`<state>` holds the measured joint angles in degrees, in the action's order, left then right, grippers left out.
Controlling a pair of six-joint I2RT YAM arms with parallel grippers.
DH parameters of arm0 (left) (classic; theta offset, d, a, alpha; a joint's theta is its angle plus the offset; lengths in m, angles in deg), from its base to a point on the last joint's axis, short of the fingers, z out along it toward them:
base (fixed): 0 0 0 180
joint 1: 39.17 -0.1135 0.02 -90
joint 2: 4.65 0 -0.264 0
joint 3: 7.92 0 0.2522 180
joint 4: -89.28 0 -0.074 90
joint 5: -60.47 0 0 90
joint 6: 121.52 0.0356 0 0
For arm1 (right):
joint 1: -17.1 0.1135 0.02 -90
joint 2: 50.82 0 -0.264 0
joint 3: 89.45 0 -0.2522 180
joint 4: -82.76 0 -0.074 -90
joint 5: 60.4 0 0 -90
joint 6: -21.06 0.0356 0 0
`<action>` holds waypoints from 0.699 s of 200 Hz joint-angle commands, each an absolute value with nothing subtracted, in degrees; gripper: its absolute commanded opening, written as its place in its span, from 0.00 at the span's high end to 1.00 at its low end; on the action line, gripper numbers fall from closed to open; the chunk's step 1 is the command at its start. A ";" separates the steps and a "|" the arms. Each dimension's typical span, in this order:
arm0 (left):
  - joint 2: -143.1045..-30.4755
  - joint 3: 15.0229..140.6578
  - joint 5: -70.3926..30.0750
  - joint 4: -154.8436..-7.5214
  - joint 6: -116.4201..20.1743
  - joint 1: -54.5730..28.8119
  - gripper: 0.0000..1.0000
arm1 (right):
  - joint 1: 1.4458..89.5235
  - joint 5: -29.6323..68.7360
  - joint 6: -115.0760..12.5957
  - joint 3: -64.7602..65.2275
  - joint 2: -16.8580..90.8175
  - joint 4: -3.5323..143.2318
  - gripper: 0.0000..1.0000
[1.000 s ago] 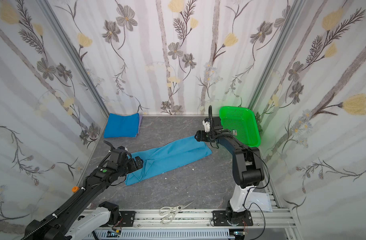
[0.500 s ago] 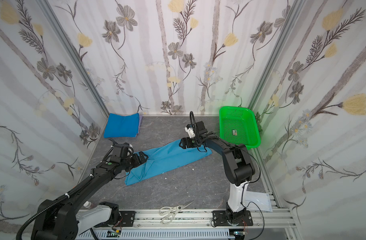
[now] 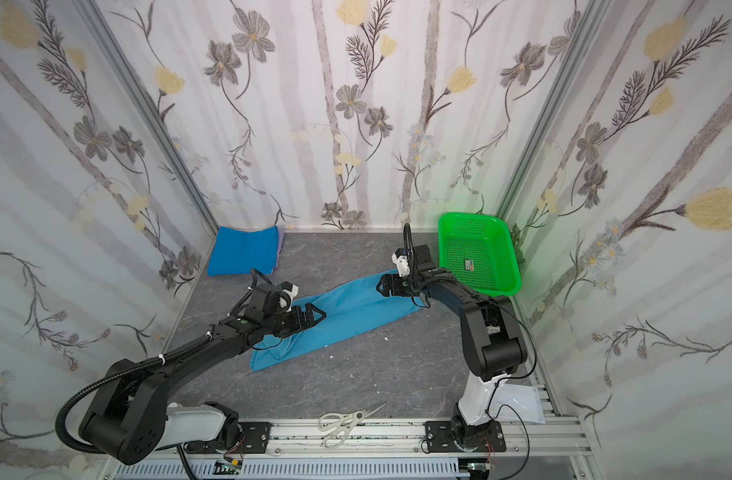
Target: Fold and stack the t-shirts
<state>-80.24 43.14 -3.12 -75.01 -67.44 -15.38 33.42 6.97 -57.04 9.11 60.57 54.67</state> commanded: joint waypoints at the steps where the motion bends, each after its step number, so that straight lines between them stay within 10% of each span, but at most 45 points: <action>1: -79.37 42.87 -1.91 -75.46 -68.13 -14.96 0.00 | 32.10 8.64 -56.06 9.36 59.61 56.17 0.09; 140: -74.13 49.33 -3.12 -66.86 -67.05 -18.82 0.00 | 31.91 11.62 -54.17 10.77 59.45 57.04 0.09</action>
<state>-74.73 49.81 1.04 -69.02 -65.84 -15.20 31.89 10.62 -54.90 10.48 59.00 54.80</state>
